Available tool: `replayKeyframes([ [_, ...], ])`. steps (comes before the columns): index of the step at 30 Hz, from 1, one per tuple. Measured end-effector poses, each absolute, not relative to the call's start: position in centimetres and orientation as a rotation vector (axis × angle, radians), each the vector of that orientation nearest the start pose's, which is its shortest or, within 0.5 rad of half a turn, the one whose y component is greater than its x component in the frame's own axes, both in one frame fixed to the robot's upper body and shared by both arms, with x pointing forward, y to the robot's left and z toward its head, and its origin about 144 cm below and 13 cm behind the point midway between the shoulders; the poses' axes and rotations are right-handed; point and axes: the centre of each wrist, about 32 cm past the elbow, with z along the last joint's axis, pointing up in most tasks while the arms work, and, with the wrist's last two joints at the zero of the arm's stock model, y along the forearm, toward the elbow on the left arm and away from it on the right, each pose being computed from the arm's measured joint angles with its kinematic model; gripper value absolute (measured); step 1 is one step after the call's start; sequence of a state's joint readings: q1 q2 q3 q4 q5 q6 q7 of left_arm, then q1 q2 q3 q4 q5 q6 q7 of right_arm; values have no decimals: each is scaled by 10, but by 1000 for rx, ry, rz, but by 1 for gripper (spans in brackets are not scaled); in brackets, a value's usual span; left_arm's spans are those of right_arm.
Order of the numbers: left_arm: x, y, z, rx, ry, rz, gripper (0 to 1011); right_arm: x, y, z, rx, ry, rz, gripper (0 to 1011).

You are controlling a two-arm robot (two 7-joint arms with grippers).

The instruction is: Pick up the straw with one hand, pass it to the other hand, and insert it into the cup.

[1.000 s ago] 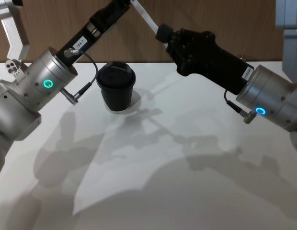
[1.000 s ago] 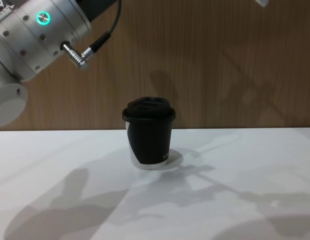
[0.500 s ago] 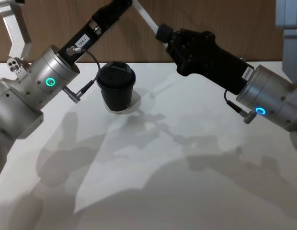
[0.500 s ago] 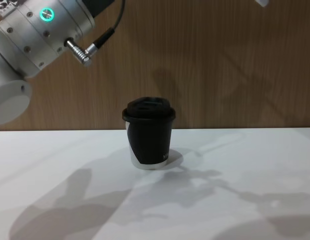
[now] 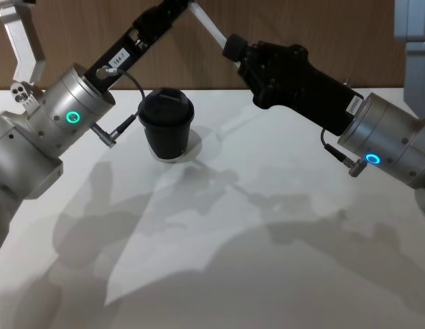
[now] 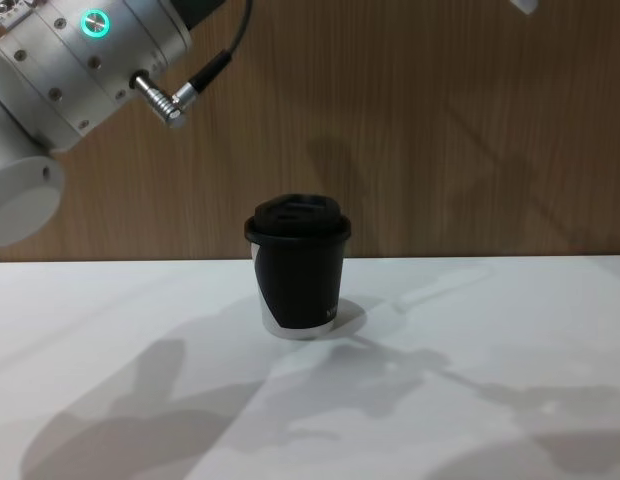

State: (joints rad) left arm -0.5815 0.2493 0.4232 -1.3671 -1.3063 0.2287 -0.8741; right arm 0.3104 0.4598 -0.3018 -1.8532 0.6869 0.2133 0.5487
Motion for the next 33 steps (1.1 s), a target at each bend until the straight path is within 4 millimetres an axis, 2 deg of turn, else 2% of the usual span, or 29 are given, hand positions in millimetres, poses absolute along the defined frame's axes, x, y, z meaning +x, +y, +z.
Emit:
replayKeyframes([
  [3,585,187,1279,-735,408,116,14,492,-235,1313,216,-72,-557,6],
  [7,585,187,1279,-733,408,115,14,492,-235,1313,216,-72,-557,86],
  [20,583,189,1281,-705,372,157,15,492,-235,1313,217,-73,-557,485],
  [24,583,192,1282,-684,340,190,14,492,-235,1313,217,-72,-557,604],
  [25,583,193,1283,-676,326,204,14,492,-235,1313,217,-72,-557,662],
  [26,583,194,1283,-672,318,212,14,492,-235,1313,217,-72,-557,662],
  [33,583,203,1287,-635,238,286,15,492,-235,1313,217,-72,-557,889],
])
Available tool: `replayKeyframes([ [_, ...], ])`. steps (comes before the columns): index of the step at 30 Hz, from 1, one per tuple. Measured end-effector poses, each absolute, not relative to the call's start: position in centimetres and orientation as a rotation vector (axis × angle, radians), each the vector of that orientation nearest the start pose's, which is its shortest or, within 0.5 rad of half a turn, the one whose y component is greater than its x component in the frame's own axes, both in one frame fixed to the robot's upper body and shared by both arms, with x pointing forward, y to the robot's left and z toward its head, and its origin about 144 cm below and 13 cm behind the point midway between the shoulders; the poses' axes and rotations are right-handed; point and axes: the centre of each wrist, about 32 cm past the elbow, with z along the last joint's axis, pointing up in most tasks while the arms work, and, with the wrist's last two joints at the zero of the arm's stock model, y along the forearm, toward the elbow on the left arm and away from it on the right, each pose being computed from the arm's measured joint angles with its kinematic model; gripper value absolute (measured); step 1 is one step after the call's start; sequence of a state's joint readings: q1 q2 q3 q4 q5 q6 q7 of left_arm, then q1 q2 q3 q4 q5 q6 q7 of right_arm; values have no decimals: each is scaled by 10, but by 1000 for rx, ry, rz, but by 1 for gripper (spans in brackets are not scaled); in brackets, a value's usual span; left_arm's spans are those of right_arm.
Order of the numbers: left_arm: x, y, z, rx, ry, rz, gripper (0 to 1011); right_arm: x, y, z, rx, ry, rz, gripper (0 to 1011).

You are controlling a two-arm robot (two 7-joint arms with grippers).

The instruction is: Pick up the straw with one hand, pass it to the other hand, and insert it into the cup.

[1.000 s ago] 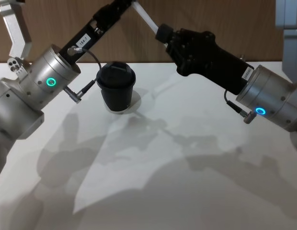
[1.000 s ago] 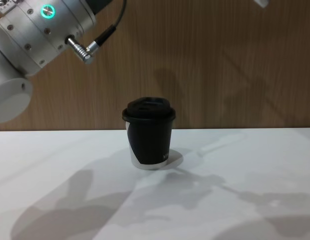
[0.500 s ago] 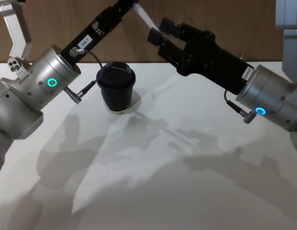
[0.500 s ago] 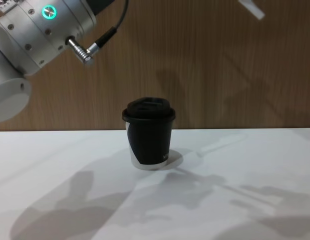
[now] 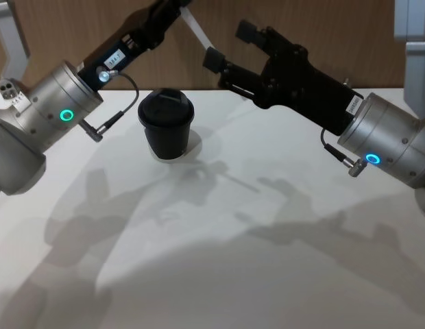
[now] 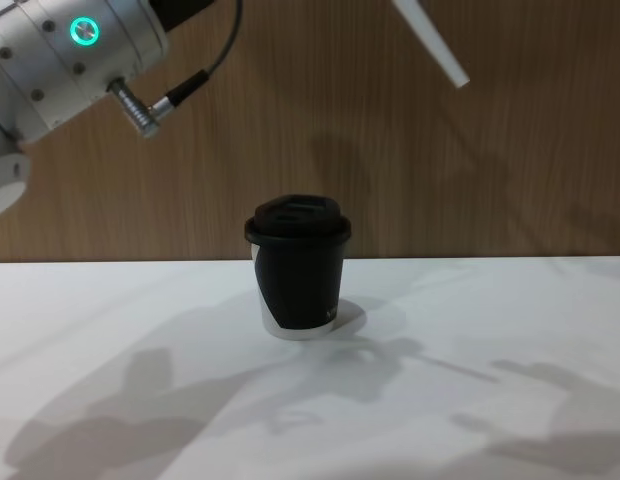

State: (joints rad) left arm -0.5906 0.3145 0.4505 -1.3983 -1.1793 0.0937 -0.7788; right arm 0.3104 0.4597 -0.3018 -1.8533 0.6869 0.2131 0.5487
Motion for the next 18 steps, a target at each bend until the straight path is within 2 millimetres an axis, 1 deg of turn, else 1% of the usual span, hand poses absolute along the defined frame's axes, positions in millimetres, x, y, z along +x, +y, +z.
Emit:
replayKeyframes([
  [1,583,205,1287,-627,217,307,15,492,-235,1313,217,-72,-557,899],
  [2,583,205,1288,-625,207,315,14,492,-235,1313,217,-72,-557,944],
  [3,583,207,1288,-621,197,324,15,492,-235,1313,217,-72,-557,944],
  [5,583,209,1289,-611,164,352,15,492,-235,1313,217,-72,-557,996],
  [18,579,222,1296,-538,-4,511,15,492,-235,1313,217,-72,-557,1001],
])
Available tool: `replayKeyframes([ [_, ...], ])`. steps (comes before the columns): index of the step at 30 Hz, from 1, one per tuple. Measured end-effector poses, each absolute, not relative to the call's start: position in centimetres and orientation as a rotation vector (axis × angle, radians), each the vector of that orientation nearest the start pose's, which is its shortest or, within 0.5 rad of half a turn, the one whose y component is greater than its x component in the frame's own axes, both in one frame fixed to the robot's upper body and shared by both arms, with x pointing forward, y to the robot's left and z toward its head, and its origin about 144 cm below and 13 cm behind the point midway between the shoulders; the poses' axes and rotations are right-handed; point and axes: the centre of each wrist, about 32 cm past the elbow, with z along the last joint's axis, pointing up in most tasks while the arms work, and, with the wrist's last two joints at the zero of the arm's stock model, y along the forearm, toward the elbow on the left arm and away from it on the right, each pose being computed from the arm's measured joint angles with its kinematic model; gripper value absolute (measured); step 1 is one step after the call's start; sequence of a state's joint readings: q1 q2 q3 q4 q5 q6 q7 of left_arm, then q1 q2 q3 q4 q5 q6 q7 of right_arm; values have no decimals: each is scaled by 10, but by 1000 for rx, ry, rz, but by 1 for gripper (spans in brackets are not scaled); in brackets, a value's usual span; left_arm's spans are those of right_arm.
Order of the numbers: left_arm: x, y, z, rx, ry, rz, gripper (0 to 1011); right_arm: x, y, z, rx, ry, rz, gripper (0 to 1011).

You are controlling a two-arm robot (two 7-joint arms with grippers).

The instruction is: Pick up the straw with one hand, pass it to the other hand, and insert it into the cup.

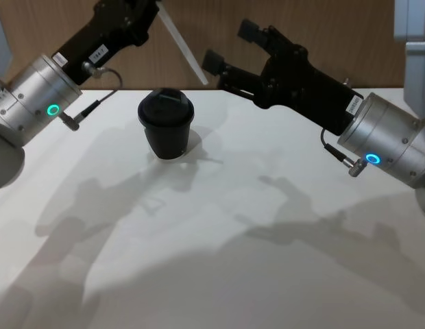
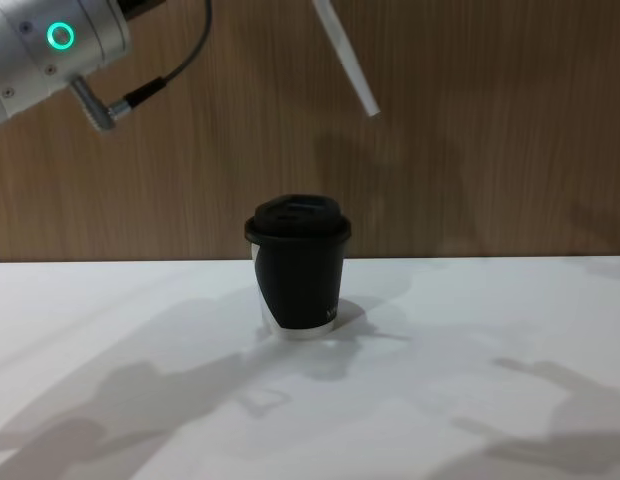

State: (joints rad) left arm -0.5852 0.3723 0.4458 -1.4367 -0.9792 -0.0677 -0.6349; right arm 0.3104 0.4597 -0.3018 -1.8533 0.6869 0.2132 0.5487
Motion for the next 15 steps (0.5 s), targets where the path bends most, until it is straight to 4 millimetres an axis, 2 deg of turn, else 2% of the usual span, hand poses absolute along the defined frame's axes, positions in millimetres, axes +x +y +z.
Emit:
replayKeyframes([
  [15,573,229,1302,-386,-181,652,14,492,-235,1313,217,-72,-557,1001],
])
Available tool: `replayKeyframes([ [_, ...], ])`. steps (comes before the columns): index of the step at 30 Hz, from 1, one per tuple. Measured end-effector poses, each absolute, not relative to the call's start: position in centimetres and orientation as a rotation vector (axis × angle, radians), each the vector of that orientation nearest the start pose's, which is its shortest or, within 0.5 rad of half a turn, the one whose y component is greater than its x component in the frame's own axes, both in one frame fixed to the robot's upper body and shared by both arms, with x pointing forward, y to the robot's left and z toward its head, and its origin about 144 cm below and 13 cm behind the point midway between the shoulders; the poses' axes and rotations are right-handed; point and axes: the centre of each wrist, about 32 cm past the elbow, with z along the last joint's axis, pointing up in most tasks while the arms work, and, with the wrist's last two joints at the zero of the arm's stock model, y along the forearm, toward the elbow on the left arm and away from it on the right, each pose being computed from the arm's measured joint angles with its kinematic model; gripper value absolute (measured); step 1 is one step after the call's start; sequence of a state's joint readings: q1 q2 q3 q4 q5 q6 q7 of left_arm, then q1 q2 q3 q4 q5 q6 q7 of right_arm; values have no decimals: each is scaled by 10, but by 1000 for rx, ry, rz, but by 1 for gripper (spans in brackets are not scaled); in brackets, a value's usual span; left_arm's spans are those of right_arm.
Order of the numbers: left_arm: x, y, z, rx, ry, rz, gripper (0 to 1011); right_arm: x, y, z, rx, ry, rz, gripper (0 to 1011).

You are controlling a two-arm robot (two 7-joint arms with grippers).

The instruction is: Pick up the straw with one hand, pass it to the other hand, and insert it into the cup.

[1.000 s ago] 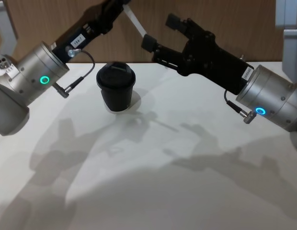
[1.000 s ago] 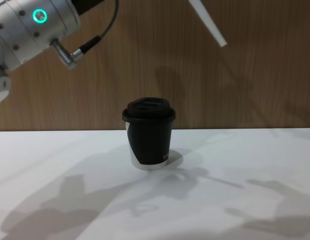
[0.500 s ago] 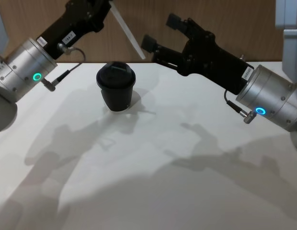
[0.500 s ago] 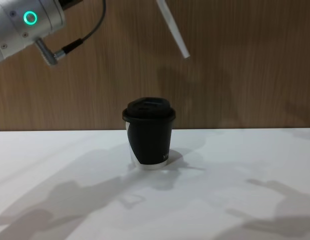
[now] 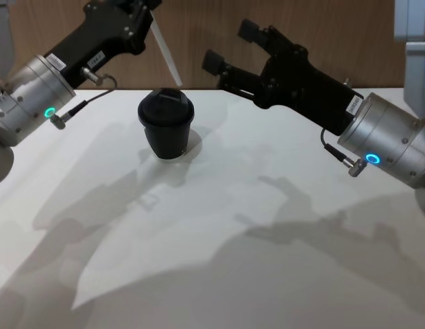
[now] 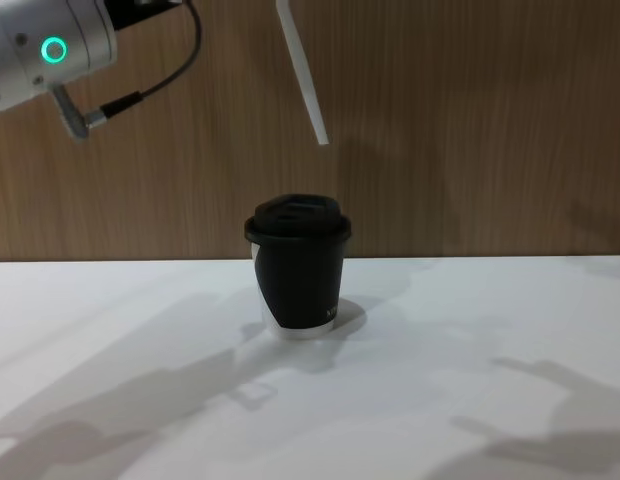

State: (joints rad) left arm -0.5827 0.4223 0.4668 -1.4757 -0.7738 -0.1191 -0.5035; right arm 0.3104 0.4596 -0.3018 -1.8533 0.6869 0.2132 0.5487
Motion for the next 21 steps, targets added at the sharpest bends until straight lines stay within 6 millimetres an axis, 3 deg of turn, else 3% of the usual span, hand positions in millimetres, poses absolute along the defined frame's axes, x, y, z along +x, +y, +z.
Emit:
replayKeyframes([
  [21,571,229,1300,-279,-221,676,14,492,-235,1313,217,-72,-557,1001],
])
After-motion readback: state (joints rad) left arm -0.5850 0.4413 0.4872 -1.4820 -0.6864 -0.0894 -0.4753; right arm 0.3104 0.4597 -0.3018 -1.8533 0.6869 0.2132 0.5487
